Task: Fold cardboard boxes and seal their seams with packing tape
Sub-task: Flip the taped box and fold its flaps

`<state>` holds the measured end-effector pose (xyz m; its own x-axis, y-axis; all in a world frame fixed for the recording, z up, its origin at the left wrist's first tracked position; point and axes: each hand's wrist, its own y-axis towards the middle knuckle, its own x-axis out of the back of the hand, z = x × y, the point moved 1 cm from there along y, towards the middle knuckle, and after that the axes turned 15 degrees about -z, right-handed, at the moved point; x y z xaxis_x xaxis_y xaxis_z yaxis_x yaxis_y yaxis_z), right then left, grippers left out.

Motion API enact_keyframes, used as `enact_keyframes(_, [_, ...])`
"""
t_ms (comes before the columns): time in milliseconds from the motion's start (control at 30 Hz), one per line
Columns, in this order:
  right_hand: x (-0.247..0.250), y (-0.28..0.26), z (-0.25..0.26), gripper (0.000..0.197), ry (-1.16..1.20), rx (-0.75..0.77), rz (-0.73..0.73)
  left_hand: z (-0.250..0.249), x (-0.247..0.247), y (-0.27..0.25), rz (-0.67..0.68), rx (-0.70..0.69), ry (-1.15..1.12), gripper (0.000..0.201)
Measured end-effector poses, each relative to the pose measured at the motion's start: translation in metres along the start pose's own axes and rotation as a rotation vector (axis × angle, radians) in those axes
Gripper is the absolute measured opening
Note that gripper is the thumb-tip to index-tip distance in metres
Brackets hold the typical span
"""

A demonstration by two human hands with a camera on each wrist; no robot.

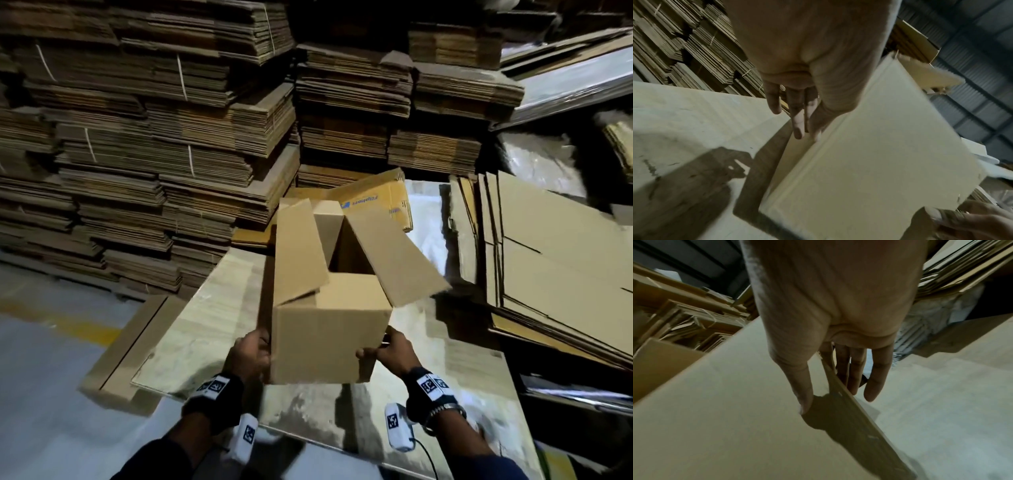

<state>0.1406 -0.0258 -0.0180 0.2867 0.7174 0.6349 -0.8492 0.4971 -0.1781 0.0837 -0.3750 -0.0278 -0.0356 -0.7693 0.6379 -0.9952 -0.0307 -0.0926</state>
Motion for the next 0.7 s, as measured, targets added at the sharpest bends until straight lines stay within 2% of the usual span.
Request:
enact_keyframes(33, [0.001, 0.001, -0.008, 0.057, -0.003, -0.012, -0.005, -0.001, 0.002, -0.004, 0.001, -0.027, 0.004, 0.024])
enact_keyframes(100, [0.004, -0.002, -0.018, 0.032, -0.017, -0.044, -0.01, 0.005, 0.002, -0.001, -0.034, -0.095, 0.017, 0.03])
enact_keyframes(133, [0.007, -0.004, -0.02, 0.027, -0.009, -0.065, -0.002, 0.008, 0.003, 0.002, -0.073, -0.106, -0.004, 0.032])
enact_keyframes(267, [0.023, -0.011, -0.019, 0.036, 0.19, -0.133, 0.062, -0.014, 0.008, 0.007, -0.168, -0.123, -0.171, 0.018])
enact_keyframes(367, [0.036, -0.014, -0.014, 0.046, 0.345, -0.168, 0.067, -0.051, 0.003, 0.002, -0.073, -0.148, -0.057, 0.1])
enact_keyframes(400, [0.039, -0.017, -0.01, 0.042, 0.397, -0.184, 0.038, -0.061, -0.004, -0.002, -0.029, -0.18, 0.051, 0.116])
enact_keyframes(467, [0.043, -0.016, -0.007, 0.034, 0.49, -0.212, -0.075, -0.075, -0.02, -0.009, 0.0, -0.297, 0.281, 0.129])
enact_keyframes(567, [0.044, -0.004, -0.019, 0.046, 0.579, -0.27, -0.247, -0.087, -0.035, -0.015, -0.051, -0.51, 0.438, 0.113])
enact_keyframes(633, [0.047, 0.004, -0.027, 0.067, 0.548, -0.294, -0.363, -0.093, -0.033, -0.016, -0.12, -0.674, 0.473, 0.1])
enact_keyframes(700, [0.052, 0.009, -0.03, 0.094, 0.376, -0.286, -0.49, -0.102, -0.022, -0.018, -0.2, -0.82, 0.417, 0.097])
